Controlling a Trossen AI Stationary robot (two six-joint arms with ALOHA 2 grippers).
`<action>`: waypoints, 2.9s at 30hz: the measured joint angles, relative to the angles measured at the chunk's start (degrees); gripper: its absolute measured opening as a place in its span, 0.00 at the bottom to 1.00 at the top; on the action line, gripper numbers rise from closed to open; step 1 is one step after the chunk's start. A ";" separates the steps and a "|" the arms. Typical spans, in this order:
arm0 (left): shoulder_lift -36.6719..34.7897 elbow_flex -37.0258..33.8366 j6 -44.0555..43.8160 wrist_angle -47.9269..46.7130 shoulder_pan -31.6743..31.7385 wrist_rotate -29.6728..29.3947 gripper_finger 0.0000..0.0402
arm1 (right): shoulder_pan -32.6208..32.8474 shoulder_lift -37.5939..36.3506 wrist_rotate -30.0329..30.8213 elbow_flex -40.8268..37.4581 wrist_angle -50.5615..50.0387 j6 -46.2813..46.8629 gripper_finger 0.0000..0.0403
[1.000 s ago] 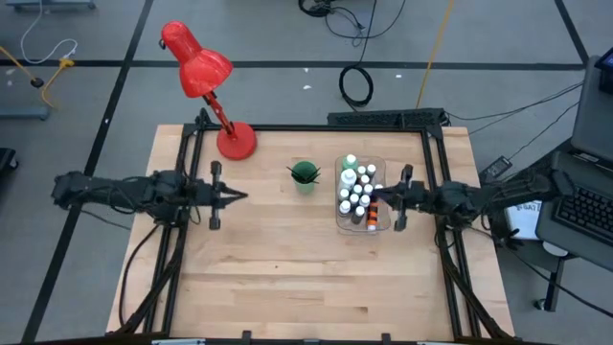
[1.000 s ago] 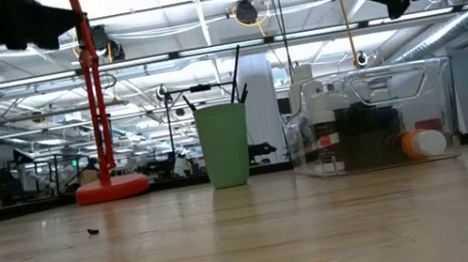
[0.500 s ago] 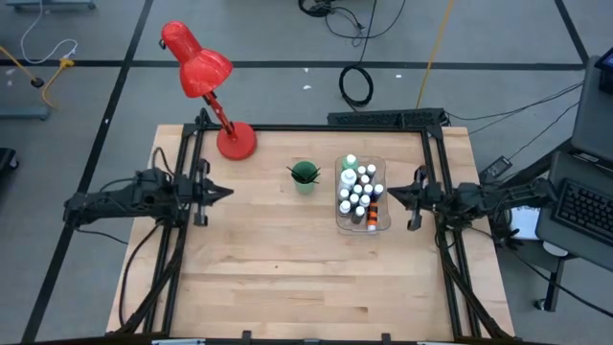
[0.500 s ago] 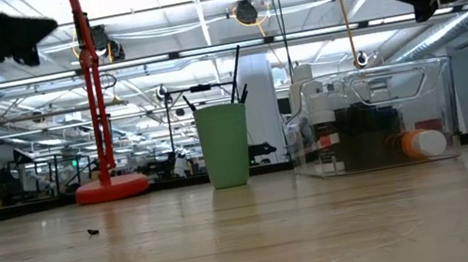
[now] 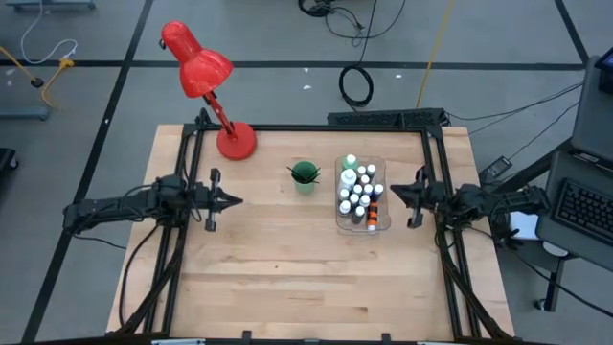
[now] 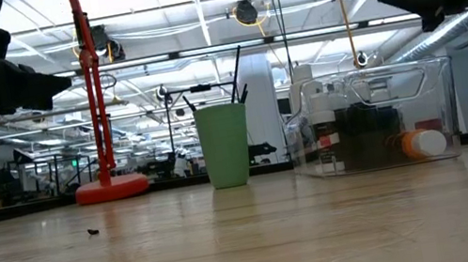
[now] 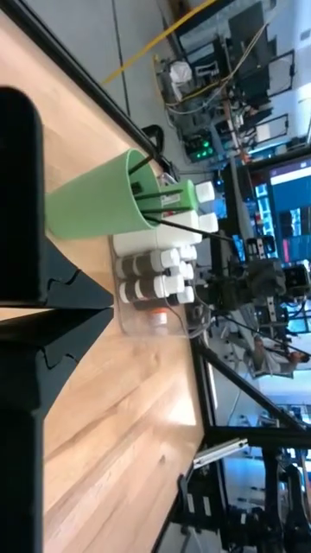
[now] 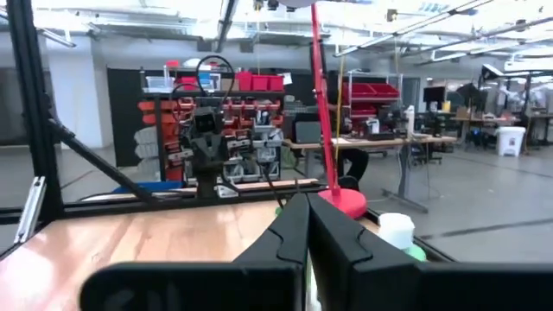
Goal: Pick & Place Paint Supplies
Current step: Return to Home Position
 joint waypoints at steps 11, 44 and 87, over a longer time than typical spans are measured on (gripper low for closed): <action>0.00 0.02 -3.66 0.26 0.82 2.38 0.02 | -0.41 0.07 0.01 -0.11 -0.74 1.00 0.00; 0.02 0.04 -4.72 0.42 0.82 2.33 0.05 | -0.39 0.07 0.09 -0.22 -0.81 1.24 0.00; 0.03 0.04 -4.70 0.42 0.82 2.29 0.05 | -0.39 0.08 0.11 -0.26 -0.81 1.24 0.00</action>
